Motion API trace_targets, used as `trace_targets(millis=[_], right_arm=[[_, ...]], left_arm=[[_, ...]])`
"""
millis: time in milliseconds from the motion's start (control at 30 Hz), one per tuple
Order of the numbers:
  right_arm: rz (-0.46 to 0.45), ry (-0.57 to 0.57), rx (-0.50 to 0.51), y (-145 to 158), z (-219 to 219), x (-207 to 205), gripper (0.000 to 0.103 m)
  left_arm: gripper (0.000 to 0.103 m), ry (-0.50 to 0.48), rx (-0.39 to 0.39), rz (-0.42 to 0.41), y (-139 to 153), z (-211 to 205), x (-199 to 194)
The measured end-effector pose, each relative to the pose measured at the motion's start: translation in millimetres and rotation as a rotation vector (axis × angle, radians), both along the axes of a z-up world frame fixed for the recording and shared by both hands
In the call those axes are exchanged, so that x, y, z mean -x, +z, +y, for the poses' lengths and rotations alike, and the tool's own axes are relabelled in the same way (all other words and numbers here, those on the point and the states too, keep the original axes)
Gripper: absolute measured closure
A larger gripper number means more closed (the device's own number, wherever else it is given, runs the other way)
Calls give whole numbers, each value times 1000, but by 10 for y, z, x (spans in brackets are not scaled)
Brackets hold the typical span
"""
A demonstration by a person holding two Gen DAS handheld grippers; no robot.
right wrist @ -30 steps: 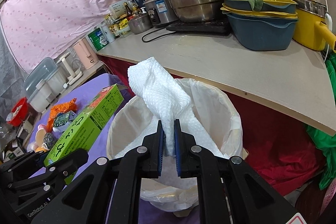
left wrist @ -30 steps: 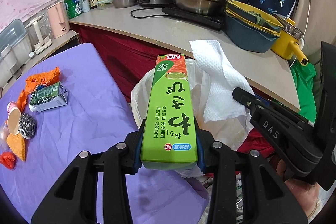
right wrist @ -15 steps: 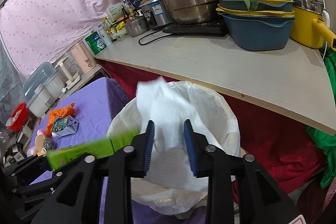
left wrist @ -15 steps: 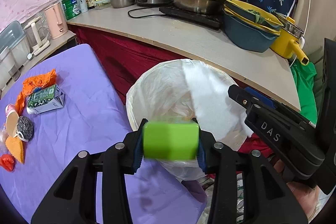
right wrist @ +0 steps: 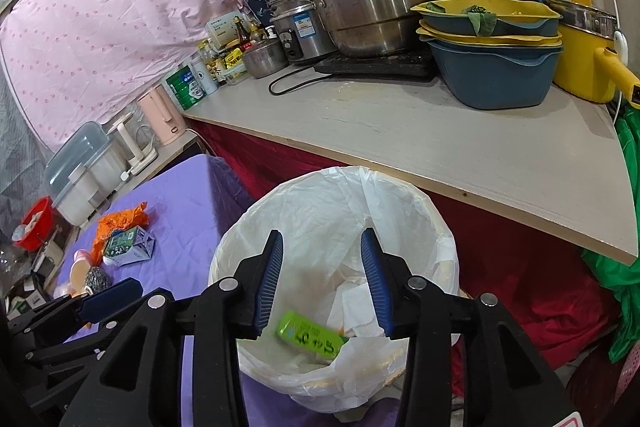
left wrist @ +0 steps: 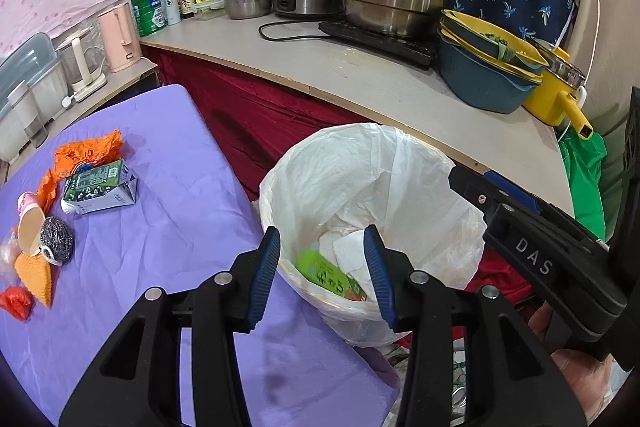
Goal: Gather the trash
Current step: 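Carry the wasabi box and paper towel over the bin and release both, then move both tools back toward the red plastic bag on the table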
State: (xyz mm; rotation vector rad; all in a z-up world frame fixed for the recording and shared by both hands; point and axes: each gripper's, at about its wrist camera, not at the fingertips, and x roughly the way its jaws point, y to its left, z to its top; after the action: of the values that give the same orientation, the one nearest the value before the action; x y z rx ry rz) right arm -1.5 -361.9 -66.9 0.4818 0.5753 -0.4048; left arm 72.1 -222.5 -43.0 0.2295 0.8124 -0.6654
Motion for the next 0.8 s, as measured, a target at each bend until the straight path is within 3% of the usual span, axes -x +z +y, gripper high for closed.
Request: trace_targets(millis=[333,800], right_arm=[[-3,48,26,90,222,-139,51],[5,199,69,197,883,-528,46]], left_arm=[[61,77,39,-5,97,349,-132],[41,289,46,-39,162,1203,-433]])
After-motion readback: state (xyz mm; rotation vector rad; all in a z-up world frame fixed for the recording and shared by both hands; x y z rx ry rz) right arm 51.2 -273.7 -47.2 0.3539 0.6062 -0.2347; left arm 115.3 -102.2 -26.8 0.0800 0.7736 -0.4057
